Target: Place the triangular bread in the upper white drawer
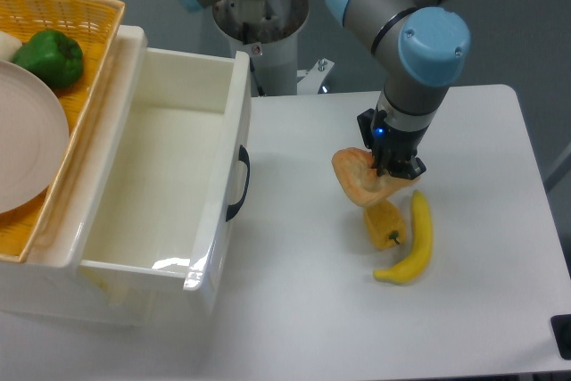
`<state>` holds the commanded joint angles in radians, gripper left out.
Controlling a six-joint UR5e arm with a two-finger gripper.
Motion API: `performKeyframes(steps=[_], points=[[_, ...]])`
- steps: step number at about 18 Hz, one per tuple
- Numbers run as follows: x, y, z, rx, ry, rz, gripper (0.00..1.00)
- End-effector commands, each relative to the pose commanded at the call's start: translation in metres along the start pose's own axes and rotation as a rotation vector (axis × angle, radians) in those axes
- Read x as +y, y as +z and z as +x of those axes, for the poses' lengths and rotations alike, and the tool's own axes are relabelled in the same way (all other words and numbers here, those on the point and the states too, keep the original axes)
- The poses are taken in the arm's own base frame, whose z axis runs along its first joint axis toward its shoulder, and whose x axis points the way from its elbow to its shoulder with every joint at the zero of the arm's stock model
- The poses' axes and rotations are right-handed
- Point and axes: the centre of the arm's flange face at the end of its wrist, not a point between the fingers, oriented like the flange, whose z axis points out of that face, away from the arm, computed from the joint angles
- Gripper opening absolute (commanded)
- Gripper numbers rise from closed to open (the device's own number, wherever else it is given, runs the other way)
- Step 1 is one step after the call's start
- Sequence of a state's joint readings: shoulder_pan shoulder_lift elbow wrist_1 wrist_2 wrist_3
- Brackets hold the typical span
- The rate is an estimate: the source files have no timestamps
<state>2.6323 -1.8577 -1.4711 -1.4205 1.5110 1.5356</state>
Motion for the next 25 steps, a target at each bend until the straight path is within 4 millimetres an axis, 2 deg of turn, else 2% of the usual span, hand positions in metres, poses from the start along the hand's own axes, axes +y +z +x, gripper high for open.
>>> performKeyframes(steps=[8, 10, 17, 20, 25], points=[[-0.007, -0.014, 0.000, -0.023, -0.095, 0.025, 0.00], [-0.007, -0.026, 0.006, -0.042, -0.112, 0.035, 0.00], [-0.013, -0.038, 0.012, -0.054, -0.169, 0.096, 0.00], [-0.019, -0.060, 0.023, -0.081, -0.223, 0.137, 0.00], [-0.028, -0.064, 0.028, -0.067, -0.252, 0.176, 0.00]])
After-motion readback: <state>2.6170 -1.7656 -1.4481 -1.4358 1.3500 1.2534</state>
